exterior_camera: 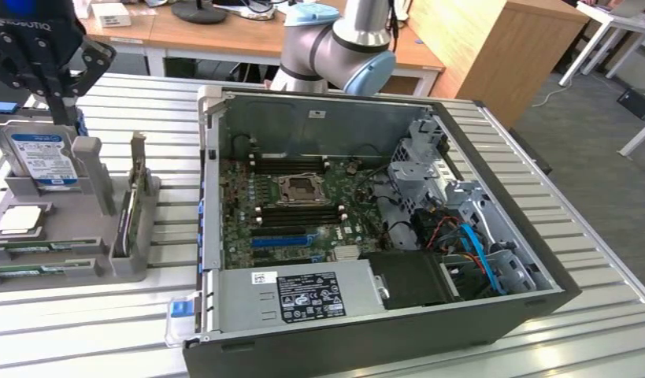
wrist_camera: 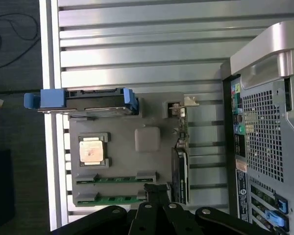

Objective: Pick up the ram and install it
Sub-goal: 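Reach for the ram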

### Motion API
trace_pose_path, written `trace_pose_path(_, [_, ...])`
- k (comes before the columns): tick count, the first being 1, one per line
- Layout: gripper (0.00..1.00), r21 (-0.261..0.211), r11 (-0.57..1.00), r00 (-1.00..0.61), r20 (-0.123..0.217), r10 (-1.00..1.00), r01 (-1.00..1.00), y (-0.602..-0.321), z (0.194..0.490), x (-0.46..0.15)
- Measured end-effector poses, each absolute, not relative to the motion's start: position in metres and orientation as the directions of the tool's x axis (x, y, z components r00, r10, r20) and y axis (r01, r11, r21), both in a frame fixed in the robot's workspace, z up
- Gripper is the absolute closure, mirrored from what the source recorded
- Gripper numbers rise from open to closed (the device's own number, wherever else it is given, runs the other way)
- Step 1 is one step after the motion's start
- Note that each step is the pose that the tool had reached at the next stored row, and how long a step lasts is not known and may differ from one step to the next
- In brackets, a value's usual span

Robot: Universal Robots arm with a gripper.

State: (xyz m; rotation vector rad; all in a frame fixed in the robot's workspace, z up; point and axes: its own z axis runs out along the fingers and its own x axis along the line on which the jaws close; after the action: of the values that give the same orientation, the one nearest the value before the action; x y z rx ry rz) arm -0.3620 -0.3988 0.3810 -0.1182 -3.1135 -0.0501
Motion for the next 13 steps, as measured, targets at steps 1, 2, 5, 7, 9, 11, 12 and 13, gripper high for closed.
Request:
trace_pose_path(1, [0.89, 0.03, 0.997, -0.997, 0.029, 0.075, 0.076, -0.399, 0.381, -0.365])
trace_pose_path(2, [0.89, 0.029, 0.997, -0.997, 0.031, 0.075, 0.076, -0.399, 0.38, -0.367])
trace_pose_path(5, [0.89, 0.027, 0.997, -0.997, 0.036, 0.075, 0.076, -0.399, 0.38, -0.375])
trace_pose_path(7, [0.89, 0.026, 0.997, -0.996, 0.039, 0.075, 0.076, -0.399, 0.379, -0.38])
trace_pose_path(9, [0.89, 0.026, 0.997, -0.996, 0.042, 0.075, 0.077, -0.399, 0.379, -0.384])
trace_pose_path(11, [0.89, 0.025, 0.997, -0.996, 0.044, 0.075, 0.077, -0.399, 0.379, -0.389])
trace_pose_path(12, [0.89, 0.025, 0.997, -0.996, 0.045, 0.076, 0.077, -0.399, 0.379, -0.39])
trace_pose_path(13, [0.89, 0.025, 0.997, -0.996, 0.045, 0.075, 0.077, -0.399, 0.379, -0.392])
